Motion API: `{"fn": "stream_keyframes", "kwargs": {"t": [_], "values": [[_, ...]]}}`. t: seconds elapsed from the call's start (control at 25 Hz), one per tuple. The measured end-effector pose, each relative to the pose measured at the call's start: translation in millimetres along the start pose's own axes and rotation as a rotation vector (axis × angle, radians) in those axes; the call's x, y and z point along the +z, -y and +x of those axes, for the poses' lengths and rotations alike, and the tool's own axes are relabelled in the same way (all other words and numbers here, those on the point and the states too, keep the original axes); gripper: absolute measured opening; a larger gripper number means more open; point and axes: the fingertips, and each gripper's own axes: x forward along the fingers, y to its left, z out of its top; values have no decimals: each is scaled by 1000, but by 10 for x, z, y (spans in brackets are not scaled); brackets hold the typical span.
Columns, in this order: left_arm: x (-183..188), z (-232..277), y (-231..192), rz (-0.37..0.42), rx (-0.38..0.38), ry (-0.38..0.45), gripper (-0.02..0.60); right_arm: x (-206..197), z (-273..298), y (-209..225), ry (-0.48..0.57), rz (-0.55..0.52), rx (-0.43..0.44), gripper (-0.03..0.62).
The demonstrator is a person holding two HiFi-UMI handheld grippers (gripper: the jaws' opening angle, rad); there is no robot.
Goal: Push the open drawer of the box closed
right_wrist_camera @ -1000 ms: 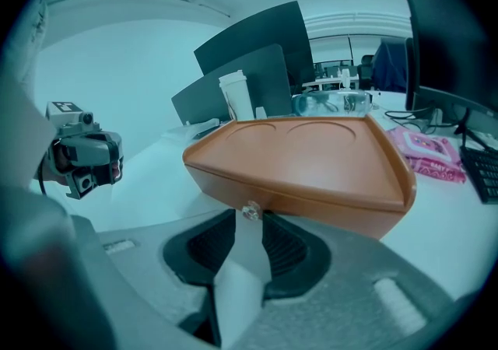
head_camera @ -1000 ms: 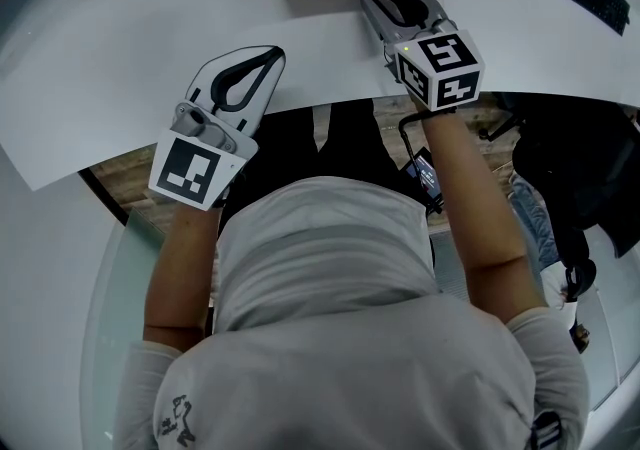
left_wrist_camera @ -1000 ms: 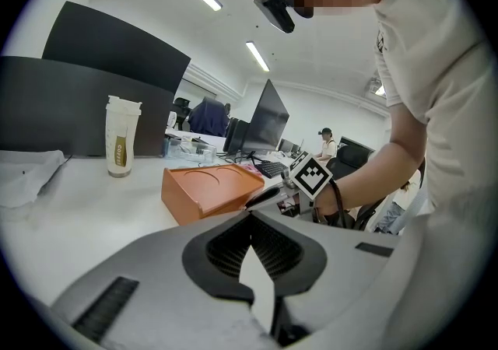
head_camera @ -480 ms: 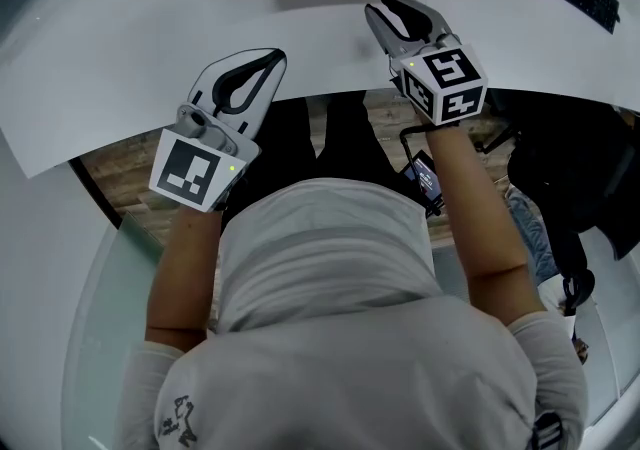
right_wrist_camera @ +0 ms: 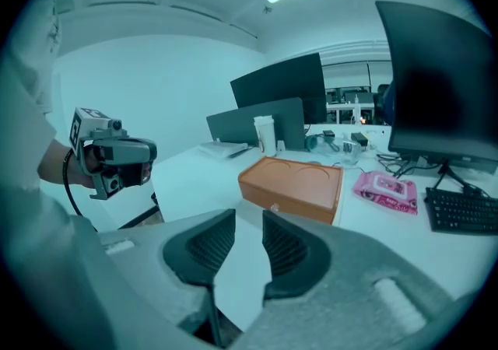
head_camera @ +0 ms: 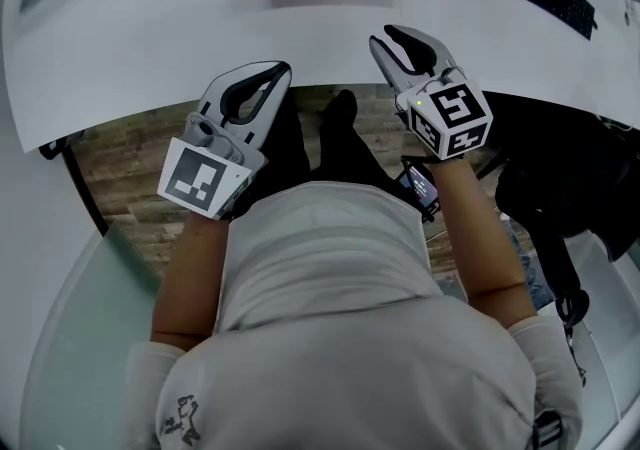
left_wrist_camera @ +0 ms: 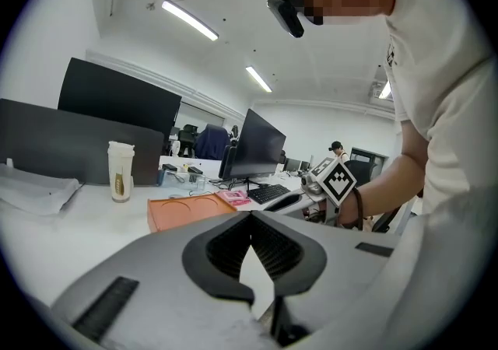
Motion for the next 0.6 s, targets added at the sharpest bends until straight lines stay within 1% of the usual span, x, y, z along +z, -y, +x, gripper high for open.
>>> {"fn": "stream_keyframes", "kwargs": {"t": [0.08,0.2,0.36,0.48,0.6], "values": [[67,-75,165,14,9,9,-1,79,-192,-91,24,-21,8,110],[214,-186,299,33,19,18,0,230,-412,-201,44,-44,10,110],[565,-334,534,68,42,93,-2,500,-760,-339,108,-108,7,107],[761,-495,809,90,54,125,-1,667,-1122,-505,160,-156,10,97],[987,-610,995,116,61,160,0,925,-1456,-654,222,-195,23,84]]}}
